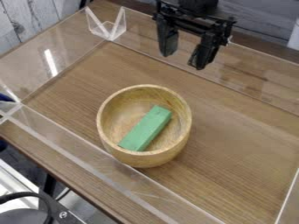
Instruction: Remove the green block from inside the brown bowl and put it on the table
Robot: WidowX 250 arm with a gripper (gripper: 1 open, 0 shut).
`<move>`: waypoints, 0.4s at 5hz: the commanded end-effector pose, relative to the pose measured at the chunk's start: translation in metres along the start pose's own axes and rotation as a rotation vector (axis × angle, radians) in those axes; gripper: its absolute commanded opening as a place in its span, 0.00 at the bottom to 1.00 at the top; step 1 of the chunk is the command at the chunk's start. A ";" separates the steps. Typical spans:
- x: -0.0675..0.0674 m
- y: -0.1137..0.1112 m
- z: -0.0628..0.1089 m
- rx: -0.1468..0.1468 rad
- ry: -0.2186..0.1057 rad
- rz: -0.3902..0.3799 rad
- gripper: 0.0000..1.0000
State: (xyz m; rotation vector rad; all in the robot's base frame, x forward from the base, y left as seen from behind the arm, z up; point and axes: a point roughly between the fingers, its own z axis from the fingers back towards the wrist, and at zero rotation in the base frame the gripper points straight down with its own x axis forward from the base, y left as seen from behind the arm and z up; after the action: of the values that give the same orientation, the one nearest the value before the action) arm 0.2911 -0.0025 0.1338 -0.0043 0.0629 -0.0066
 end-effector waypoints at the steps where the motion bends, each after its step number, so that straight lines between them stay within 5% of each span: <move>1: -0.016 0.007 -0.005 -0.006 0.019 0.019 1.00; 2: -0.033 0.012 -0.017 -0.007 0.028 0.033 1.00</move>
State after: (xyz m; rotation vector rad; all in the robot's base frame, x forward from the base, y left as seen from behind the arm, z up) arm 0.2512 0.0072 0.1035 -0.0141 0.1546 0.0235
